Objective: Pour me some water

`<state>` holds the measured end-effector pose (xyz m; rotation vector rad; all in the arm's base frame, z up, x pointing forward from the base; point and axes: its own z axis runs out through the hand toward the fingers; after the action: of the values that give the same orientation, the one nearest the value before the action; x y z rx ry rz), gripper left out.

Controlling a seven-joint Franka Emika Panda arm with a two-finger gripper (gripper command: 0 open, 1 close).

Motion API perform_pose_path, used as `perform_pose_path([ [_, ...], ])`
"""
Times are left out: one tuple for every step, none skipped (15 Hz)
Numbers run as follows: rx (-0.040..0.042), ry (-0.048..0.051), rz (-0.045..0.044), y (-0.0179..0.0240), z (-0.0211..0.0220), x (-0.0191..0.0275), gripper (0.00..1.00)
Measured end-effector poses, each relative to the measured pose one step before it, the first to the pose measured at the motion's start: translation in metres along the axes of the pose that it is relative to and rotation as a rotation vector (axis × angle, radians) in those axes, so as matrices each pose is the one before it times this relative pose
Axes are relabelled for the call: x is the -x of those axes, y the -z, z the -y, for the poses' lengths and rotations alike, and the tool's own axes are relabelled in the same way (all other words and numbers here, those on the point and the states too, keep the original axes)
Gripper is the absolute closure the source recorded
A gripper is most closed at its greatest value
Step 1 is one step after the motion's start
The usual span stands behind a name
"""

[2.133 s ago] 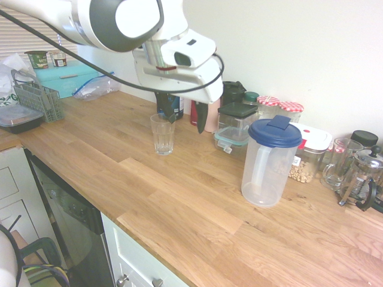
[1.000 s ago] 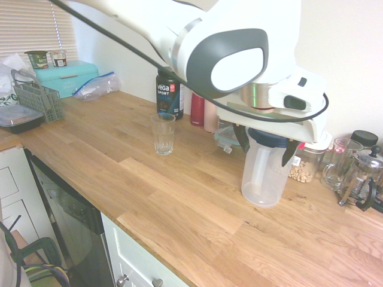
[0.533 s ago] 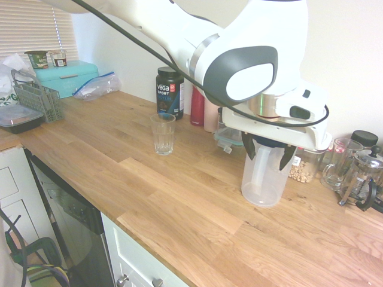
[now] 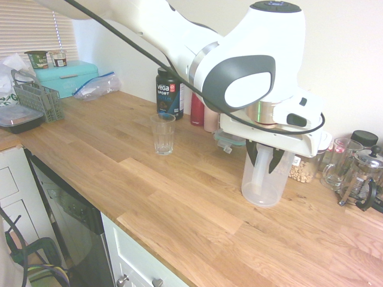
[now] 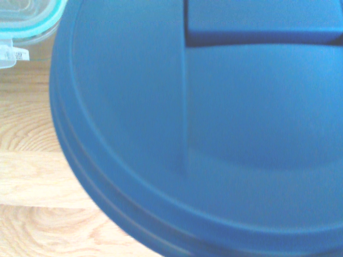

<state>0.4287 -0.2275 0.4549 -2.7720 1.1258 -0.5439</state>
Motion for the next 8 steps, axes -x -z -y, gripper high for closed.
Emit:
perform_pose_path([
  [-0.00152, 0.00254, -0.00198, 0.0012, 0.00135, 0.00036, 1.0],
  [-0.00138, 0.00243, -0.00126, 0.00091, 0.00152, 0.00073, 1.0],
  [-0.00137, 0.00201, -0.00067, 0.00083, 0.0013, 0.00127, 1.0],
  [-0.00132, 0.00082, -0.00086, 0.00087, 0.00073, 0.001, 1.0],
  [-0.00101, -0.00055, -0.00051, 0.00054, -0.0003, 0.00121, 1.0],
  [-0.00128, -0.0009, -0.00124, 0.00051, -0.00065, 0.00156, 1.0],
  [-0.00215, -0.00203, -0.00243, 0.00181, -0.00123, 0.00127, 1.0],
  [-0.00339, -0.00242, -0.00184, 0.00462, -0.00278, 0.0013, 1.0],
])
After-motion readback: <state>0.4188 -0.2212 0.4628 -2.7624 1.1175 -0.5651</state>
